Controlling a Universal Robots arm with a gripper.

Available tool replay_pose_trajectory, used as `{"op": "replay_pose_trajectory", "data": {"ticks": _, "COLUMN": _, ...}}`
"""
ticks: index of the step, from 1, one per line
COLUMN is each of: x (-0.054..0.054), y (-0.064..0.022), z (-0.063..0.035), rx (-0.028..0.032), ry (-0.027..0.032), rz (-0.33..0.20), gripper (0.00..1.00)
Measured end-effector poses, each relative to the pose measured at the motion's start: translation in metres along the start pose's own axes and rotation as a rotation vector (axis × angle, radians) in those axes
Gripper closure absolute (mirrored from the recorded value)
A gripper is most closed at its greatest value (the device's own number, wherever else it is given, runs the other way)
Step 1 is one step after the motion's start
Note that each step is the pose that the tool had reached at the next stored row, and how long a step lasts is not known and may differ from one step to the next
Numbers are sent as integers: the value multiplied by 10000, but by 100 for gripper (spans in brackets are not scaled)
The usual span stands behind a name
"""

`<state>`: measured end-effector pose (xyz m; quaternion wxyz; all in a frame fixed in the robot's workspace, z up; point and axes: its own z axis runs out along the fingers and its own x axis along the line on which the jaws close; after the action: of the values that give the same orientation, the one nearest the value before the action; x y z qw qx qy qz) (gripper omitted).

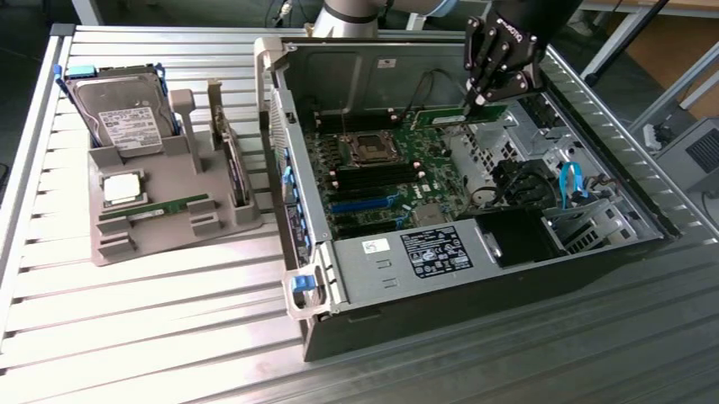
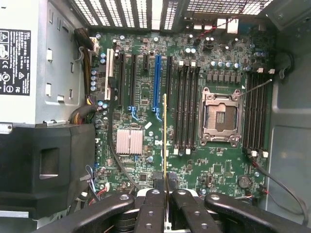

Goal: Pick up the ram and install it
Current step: 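Insert the ram into the slot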

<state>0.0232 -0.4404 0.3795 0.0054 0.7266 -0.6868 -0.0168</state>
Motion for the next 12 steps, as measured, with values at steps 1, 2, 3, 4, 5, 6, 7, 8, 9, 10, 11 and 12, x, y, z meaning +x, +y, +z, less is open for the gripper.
{"op": "replay_pose_trajectory", "data": {"ticks": 1, "x": -1, "y": 0, "z": 2, "rx": 0, "ry": 0, "rz": 0, "gripper": 89}}
{"op": "replay_pose_trajectory", "data": {"ticks": 2, "x": -3, "y": 1, "z": 5, "rx": 0, "ry": 0, "rz": 0, "gripper": 89}}
{"op": "replay_pose_trajectory", "data": {"ticks": 3, "x": -5, "y": 1, "z": 9, "rx": 0, "ry": 1, "rz": 0, "gripper": 89}}
{"op": "replay_pose_trajectory", "data": {"ticks": 4, "x": -8, "y": 2, "z": 14, "rx": 0, "ry": 0, "rz": 0, "gripper": 89}}
{"op": "replay_pose_trajectory", "data": {"ticks": 5, "x": -11, "y": 2, "z": 17, "rx": 0, "ry": 0, "rz": 0, "gripper": 89}}
{"op": "replay_pose_trajectory", "data": {"ticks": 6, "x": -12, "y": 3, "z": 21, "rx": 0, "ry": -1, "rz": 0, "gripper": 89}}
{"op": "replay_pose_trajectory", "data": {"ticks": 7, "x": -14, "y": 4, "z": 23, "rx": 0, "ry": 0, "rz": 0, "gripper": 89}}
{"op": "replay_pose_trajectory", "data": {"ticks": 8, "x": -26, "y": 12, "z": 42, "rx": 0, "ry": 0, "rz": 1, "gripper": 89}}
{"op": "replay_pose_trajectory", "data": {"ticks": 9, "x": -27, "y": 13, "z": 43, "rx": 0, "ry": 0, "rz": 1, "gripper": 89}}
{"op": "replay_pose_trajectory", "data": {"ticks": 10, "x": -28, "y": 15, "z": 44, "rx": 0, "ry": 0, "rz": 0, "gripper": 89}}
{"op": "replay_pose_trajectory", "data": {"ticks": 11, "x": -30, "y": 17, "z": 47, "rx": 1, "ry": 0, "rz": 0, "gripper": 89}}
{"op": "replay_pose_trajectory", "data": {"ticks": 12, "x": -32, "y": 18, "z": 49, "rx": 0, "ry": 0, "rz": 0, "gripper": 89}}
